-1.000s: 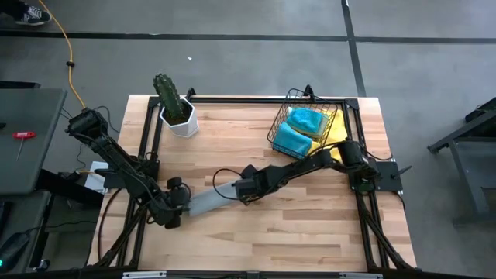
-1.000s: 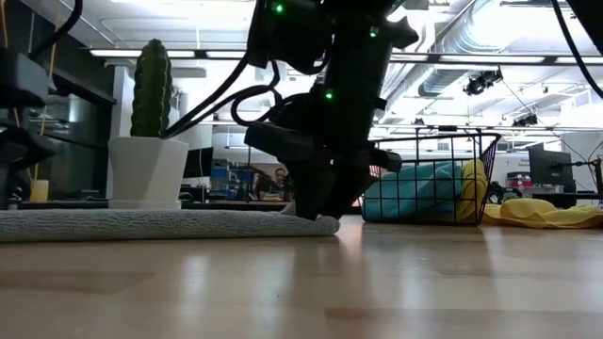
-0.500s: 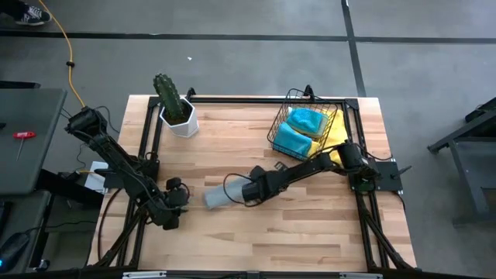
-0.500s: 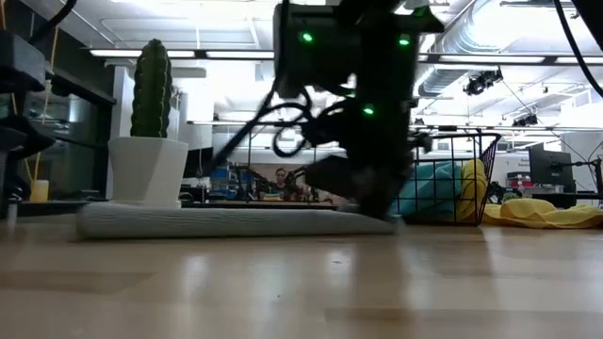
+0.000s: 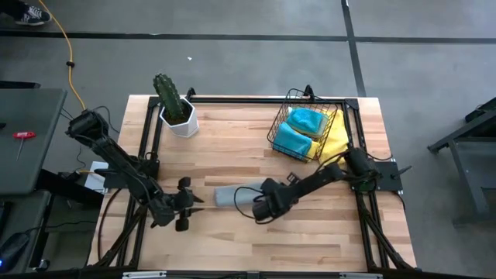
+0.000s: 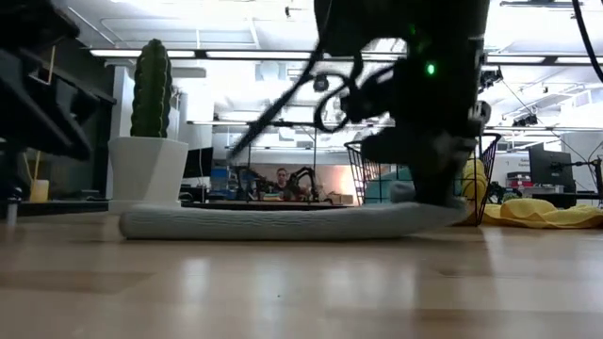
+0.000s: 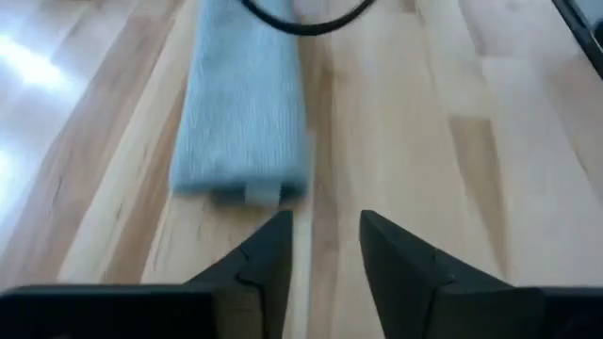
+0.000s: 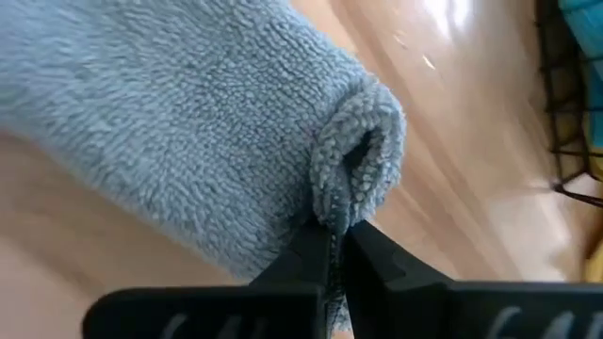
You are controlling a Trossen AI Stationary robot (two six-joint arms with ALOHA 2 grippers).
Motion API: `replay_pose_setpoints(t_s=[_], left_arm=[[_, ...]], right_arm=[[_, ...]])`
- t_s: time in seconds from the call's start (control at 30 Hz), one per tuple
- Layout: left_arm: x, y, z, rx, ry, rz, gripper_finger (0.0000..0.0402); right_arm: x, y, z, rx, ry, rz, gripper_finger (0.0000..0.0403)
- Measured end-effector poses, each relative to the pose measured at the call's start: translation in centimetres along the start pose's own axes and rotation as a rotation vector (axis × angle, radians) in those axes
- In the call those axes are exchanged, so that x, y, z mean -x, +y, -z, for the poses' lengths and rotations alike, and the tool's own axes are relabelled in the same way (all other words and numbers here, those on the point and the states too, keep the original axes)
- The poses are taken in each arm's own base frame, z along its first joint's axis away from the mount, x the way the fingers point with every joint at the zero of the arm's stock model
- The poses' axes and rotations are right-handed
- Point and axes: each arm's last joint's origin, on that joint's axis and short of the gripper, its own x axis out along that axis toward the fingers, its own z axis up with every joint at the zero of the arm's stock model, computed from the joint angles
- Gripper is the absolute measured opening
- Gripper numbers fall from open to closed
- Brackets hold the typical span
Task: Fold microfiber towels
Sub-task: Fold the gray microfiber towel
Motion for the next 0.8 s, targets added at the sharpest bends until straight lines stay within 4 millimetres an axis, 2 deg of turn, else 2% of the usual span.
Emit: replay_pose_setpoints(t_s=[0.13, 0.27, 0.5, 0.8], left_arm=[[-1.8, 0.1, 0.0, -0.022, -0.006, -0.034, 0.0067], [-3.8, 0.8, 0.9, -0.034, 0.052, -0.108, 0.0011], [-5.7, 1.6, 1.9, -0.020, 0.117, -0.176, 0.0003], [-6.0, 1.7, 2.3, -0.026, 0.139, -0.183, 0.0001]], right_arm=[[1.4, 0.3, -0.2, -0.008, -0.044, -0.105, 0.0001], [2.4, 0.4, -0.6, -0.022, -0.085, -0.186, 0.0000], [3.4, 0.7, -0.7, -0.005, -0.105, -0.270, 0.0000], [6.2, 1.1, -2.0, -0.037, -0.274, -0.482, 0.0000]])
